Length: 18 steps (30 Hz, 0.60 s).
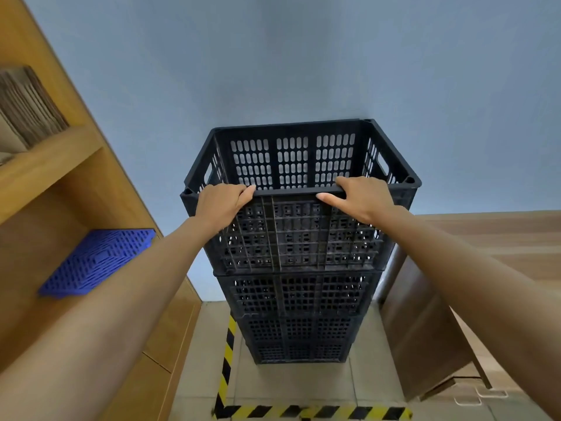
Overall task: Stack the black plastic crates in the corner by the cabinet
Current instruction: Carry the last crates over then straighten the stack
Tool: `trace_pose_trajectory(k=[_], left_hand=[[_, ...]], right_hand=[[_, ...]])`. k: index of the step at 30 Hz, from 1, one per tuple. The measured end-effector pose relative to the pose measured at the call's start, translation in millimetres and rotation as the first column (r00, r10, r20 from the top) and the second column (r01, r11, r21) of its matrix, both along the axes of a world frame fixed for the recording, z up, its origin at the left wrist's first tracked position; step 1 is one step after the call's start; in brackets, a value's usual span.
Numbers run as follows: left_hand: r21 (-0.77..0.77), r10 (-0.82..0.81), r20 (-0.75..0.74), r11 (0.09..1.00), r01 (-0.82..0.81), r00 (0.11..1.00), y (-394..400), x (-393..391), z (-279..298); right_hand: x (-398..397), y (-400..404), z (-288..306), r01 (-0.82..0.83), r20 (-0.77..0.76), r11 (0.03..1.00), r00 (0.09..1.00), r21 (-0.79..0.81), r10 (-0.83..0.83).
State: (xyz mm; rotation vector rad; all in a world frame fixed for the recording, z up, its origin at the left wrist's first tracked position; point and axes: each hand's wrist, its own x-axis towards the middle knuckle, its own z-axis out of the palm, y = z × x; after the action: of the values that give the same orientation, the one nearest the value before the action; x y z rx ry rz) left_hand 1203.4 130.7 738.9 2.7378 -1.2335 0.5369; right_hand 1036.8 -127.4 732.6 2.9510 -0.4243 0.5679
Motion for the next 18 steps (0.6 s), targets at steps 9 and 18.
trace_pose_trajectory(k=[9, 18], left_hand=[[0.000, 0.022, 0.029, 1.000, -0.022, 0.999, 9.6, -10.4, -8.0], [-0.025, 0.081, -0.083, 0.996, -0.083, 0.993, -6.5, 9.7, -10.4]], right_hand=[[-13.9, 3.6, 0.6, -0.042, 0.006, 0.999, 0.999, -0.015, 0.042], [9.7, -4.2, -3.9, 0.015, -0.009, 0.999, 1.000, -0.051, -0.015]])
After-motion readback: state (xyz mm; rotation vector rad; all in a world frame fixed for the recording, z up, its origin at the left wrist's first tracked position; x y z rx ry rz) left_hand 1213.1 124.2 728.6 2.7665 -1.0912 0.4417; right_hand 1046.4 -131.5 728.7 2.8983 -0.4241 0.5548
